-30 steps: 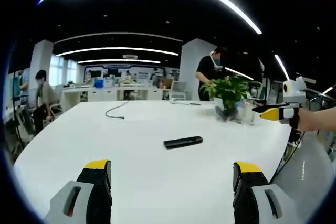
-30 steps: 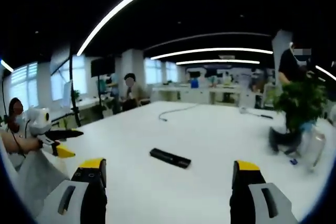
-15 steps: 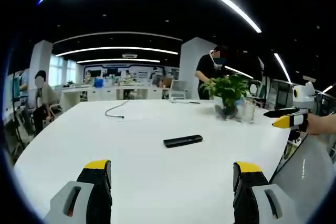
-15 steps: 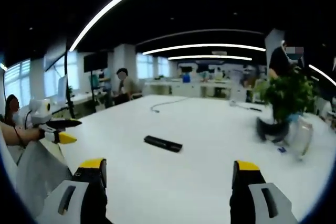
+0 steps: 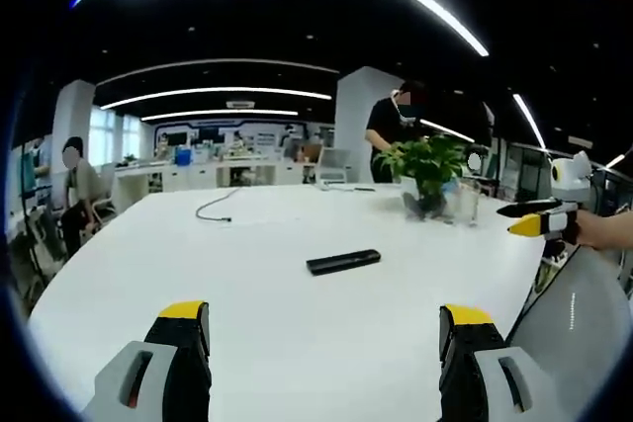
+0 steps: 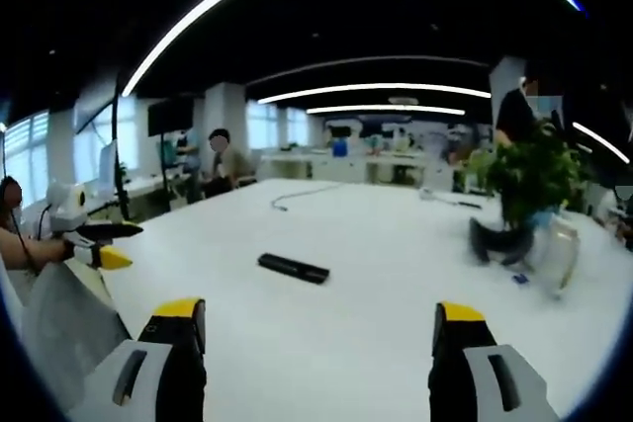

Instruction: Press the specified remote control buttons in sequence, fully releasing each button before pressing the next.

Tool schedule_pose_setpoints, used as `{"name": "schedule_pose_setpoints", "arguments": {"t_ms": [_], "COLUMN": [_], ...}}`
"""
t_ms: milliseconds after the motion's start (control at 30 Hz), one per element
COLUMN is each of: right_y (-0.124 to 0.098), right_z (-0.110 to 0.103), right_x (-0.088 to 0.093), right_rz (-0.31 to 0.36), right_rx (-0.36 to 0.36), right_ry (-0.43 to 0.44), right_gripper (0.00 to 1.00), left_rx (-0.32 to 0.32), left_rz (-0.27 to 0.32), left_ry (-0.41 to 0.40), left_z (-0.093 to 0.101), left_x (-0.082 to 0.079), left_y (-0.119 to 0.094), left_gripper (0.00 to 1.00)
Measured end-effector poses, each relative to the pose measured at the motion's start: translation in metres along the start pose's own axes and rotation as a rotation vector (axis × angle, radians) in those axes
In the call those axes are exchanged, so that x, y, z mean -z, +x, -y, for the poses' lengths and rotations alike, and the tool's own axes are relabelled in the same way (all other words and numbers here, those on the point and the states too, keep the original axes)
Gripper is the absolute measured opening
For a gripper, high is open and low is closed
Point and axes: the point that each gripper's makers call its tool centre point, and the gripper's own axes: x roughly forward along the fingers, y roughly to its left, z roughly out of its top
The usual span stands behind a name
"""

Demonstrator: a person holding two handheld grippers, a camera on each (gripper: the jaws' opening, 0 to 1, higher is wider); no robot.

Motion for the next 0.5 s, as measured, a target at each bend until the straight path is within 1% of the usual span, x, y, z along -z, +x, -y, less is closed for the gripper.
{"name": "schedule_pose_setpoints", "arguments": {"t_ms": [300,433,500], "right_y": [-0.0008,0.0004,0.0003], "right_z": [0.0049,0.0028,0.0047], "right_x": [0.0003,0.0023,0.0036], "right_rz": [0.018,0.007,0.002], "right_rx": [0.012,0.007,0.016], "right_ry": [0.014,0.021,0.016], "right_gripper": [0.92,0.92,0.92], "left_rx": [-0.006,-0.01,-0.011], "left_rz": [0.006,0.008,0.008], "left_ry": [-0.007,-0.007,-0.007], "left_z": [-0.0022,-0.0029,-0.0029], "left_x": [0.0001,-0.0001,0.0], "left_y": [-0.0006,-0.0005,0.0], "left_gripper": [1.0,1.0,1.0]}}
